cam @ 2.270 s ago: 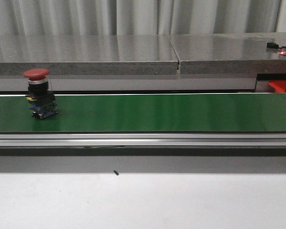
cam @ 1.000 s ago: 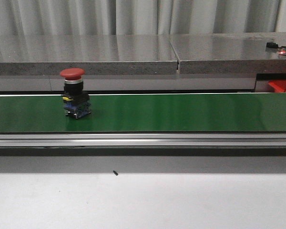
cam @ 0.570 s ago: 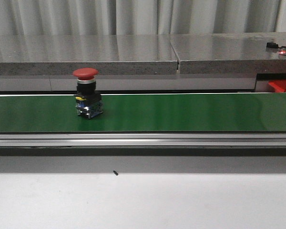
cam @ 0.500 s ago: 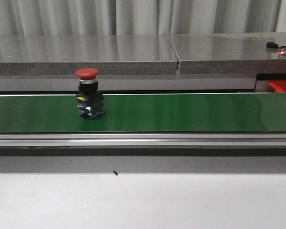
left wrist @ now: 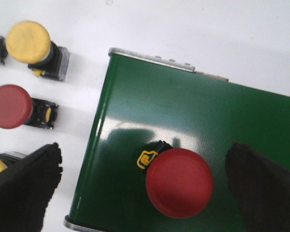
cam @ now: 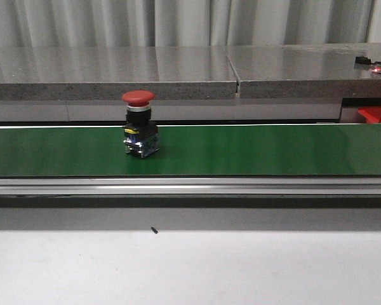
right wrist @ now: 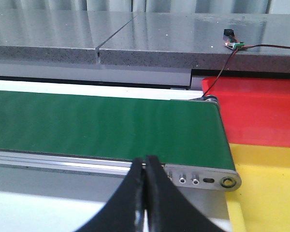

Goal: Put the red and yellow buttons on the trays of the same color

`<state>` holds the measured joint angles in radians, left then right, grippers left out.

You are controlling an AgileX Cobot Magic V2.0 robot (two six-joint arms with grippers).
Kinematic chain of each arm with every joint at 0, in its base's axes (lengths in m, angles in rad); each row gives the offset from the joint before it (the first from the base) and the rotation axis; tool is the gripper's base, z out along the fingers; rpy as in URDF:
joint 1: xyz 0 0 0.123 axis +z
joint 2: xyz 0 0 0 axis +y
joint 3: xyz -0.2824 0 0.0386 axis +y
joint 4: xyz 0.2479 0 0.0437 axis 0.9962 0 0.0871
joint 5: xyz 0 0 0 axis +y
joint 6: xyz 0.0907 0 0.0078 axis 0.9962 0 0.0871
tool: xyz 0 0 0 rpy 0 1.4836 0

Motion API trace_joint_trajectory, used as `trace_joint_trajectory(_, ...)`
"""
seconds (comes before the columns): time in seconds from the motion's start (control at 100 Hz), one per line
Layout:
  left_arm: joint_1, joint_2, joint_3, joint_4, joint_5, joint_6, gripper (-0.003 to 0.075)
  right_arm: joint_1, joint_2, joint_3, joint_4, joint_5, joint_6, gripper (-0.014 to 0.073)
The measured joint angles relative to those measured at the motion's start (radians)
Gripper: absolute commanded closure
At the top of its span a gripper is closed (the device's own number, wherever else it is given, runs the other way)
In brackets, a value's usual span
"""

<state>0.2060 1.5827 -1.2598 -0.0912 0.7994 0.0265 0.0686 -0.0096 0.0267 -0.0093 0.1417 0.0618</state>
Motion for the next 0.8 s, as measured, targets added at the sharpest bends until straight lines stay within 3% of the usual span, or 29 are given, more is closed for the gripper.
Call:
trace_joint_trajectory(0.44,-0.152,-0.313,0.038,0.002,-0.053,0.028,0.0049,0.000,0.000,0.000,0.000,0.000,0.000,0.0663)
trace_joint_trajectory(0.8,-0.258,-0.738,0.384,0.004,-0.170,0.028,0.0049,0.000,0.000,0.000,0.000,0.000,0.000,0.0663)
